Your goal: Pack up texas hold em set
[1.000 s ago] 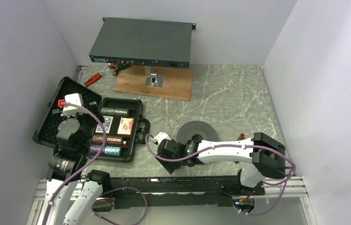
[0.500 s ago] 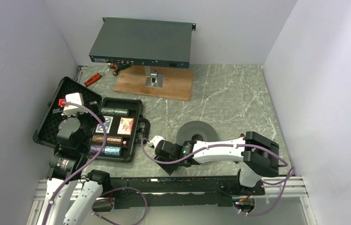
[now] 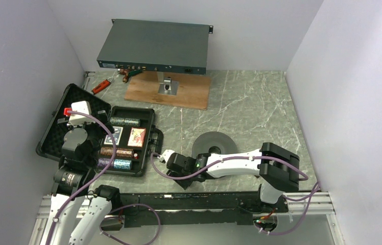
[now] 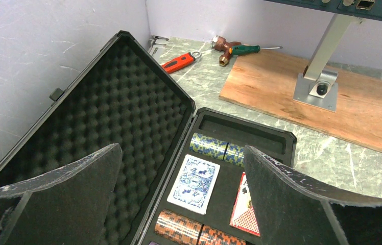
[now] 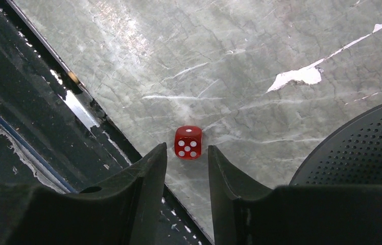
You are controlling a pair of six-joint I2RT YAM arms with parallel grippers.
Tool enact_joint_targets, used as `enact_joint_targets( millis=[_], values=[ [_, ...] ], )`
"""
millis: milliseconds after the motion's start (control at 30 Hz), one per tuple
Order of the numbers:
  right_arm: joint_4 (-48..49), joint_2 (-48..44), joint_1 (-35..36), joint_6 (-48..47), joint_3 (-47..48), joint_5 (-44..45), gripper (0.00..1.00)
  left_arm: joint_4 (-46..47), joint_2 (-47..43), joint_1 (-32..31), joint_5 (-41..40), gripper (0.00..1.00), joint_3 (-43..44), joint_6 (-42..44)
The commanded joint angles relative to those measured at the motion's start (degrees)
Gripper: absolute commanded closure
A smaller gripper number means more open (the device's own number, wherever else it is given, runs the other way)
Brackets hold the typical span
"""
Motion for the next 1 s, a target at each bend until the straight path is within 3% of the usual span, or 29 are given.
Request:
enact_joint_targets(
  millis=[0, 667, 967],
  values=[
    [1.9, 0.2, 0.3, -1.1, 2.0, -0.6, 0.63, 2.1, 0.1, 0.2, 0.6, 0.05, 0.2, 0.8],
    [1.5, 1.0, 0.3, -1.1, 2.9, -0.4, 0.80, 2.2, 0.6, 0.2, 0.8, 0.05, 0.2, 1.0],
    [0.3, -1.0, 0.3, -1.3, 3.9, 0.2, 0.83, 2.2, 0.4, 0.2, 0.9, 0.05, 0.2, 0.9]
  ],
)
